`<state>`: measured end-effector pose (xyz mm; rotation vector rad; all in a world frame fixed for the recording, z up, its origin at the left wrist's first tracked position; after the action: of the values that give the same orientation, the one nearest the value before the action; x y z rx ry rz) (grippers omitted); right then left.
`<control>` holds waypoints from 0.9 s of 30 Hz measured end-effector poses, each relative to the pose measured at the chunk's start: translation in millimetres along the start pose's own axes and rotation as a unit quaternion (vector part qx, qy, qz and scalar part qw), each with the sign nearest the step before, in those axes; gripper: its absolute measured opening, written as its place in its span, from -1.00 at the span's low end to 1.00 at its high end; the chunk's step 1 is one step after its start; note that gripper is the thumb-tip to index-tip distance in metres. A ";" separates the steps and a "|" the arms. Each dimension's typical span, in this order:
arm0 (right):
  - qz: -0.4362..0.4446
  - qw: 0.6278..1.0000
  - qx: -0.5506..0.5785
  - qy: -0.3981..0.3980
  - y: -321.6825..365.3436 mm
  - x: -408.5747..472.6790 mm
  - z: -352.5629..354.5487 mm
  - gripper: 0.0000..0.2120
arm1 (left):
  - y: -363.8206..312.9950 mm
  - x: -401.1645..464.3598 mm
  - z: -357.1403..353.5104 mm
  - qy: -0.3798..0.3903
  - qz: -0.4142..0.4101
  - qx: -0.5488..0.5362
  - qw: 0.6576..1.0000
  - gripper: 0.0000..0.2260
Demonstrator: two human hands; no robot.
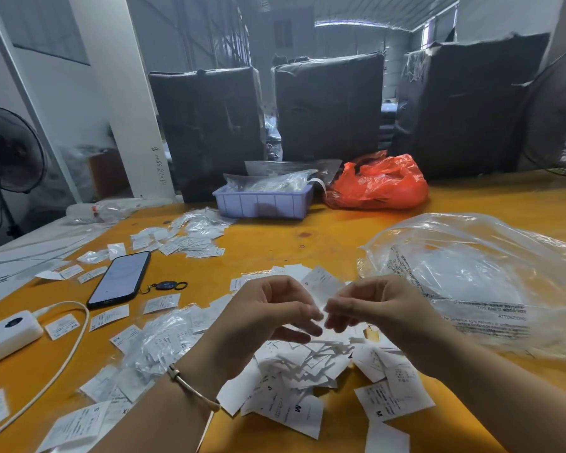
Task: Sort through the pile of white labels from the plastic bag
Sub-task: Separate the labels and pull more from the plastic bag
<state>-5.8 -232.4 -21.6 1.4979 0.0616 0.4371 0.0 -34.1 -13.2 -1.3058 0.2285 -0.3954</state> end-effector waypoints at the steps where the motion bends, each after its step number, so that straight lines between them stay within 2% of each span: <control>1: 0.008 1.000 0.003 -0.004 0.2 0.1 0.4 -0.73 | -0.3 -0.3 -0.3 0.013 0.009 0.011 1.000 -0.96; 5: 0.021 1.000 0.001 0.010 0.0 0.6 0.4 -0.77 | -0.2 -0.3 -1.0 0.042 0.032 0.051 0.997 -0.90; 10: 0.035 0.999 -0.025 0.022 -1.3 -0.7 -0.2 -0.74 | -3.0 -1.1 -2.8 0.015 -0.002 0.058 0.998 -0.88; 13: 0.038 0.999 -0.014 0.024 -1.3 -0.2 0.1 -0.78 | -2.1 -0.8 -3.7 0.008 -0.012 0.052 0.999 -0.91; 16: 0.042 0.999 -0.002 0.015 -0.8 0.1 1.2 -0.82 | -1.9 -0.2 -3.6 0.006 -0.018 0.042 0.999 -0.85; 21: 0.064 0.998 0.003 0.004 1.0 -0.9 1.6 -0.76 | -2.0 0.2 -3.6 0.009 -0.027 0.015 0.999 -0.80; 24: 0.079 0.996 0.026 -0.028 3.6 -0.7 4.0 -0.69 | -1.4 1.5 0.9 -0.022 -0.025 -0.001 0.999 -0.72; 27: 0.087 0.994 0.042 -0.051 7.5 -1.0 8.1 -0.78 | 0.8 2.4 7.2 -0.065 -0.009 -0.013 0.998 -0.76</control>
<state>-6.1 -240.3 -13.8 1.6134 -0.1338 0.5027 5.0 -28.5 -12.0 -1.3549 0.1132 -0.3224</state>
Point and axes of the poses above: each hand's wrist, its own x-axis towards the middle knuckle, its own z-axis out of the back of the hand, y = z × x, the point moved 1 cm from there along x, towards the middle knuckle, and after that the axes turned 7 degrees about x, right-handed, at the moved point
